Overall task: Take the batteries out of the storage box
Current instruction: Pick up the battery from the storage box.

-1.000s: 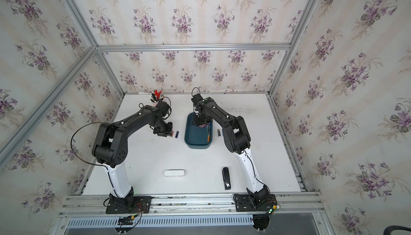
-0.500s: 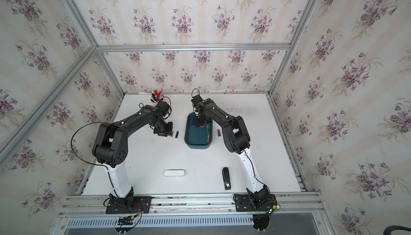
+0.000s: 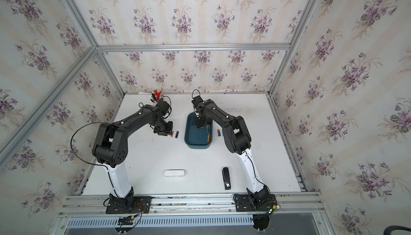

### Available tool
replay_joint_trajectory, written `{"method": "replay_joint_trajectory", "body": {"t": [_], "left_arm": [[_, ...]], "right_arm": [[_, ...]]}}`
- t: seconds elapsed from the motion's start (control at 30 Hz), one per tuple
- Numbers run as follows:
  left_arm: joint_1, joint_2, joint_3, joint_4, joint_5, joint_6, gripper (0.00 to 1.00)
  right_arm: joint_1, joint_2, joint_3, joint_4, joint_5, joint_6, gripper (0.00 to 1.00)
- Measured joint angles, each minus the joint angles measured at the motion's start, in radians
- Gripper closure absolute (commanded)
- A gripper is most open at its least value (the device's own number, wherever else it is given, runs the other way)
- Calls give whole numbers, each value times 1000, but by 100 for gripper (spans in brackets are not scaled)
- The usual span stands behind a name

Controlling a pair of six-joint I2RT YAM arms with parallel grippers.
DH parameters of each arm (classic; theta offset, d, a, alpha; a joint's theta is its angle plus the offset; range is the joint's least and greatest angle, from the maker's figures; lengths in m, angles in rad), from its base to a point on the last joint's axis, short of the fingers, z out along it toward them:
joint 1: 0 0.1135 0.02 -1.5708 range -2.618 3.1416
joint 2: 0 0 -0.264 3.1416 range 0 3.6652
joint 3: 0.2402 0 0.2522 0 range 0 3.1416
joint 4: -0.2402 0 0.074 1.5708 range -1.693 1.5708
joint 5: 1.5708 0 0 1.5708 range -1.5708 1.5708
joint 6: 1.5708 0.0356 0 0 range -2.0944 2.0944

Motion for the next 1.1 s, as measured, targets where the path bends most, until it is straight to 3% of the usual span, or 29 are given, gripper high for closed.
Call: {"method": "replay_joint_trajectory", "body": {"t": [0.27,0.5,0.8,1.0,1.1], "left_arm": [[0,0,1,0,3,0,66],[0,0,-2,0,5,0,66],[0,0,-5,0,7,3,66],[0,-6,-13,-1,7,3,66],[0,-6,-13,-1,8,3,66]], "right_arm": [[0,-4,-10,-3,5,-4,42],[0,-41,-48,-17,-64,4,55],[3,-79,-52,-23,-120,19,38],[1,-55,-31,-31,-63,24,38],[-2,-43,-19,-45,-45,52,44]]}}
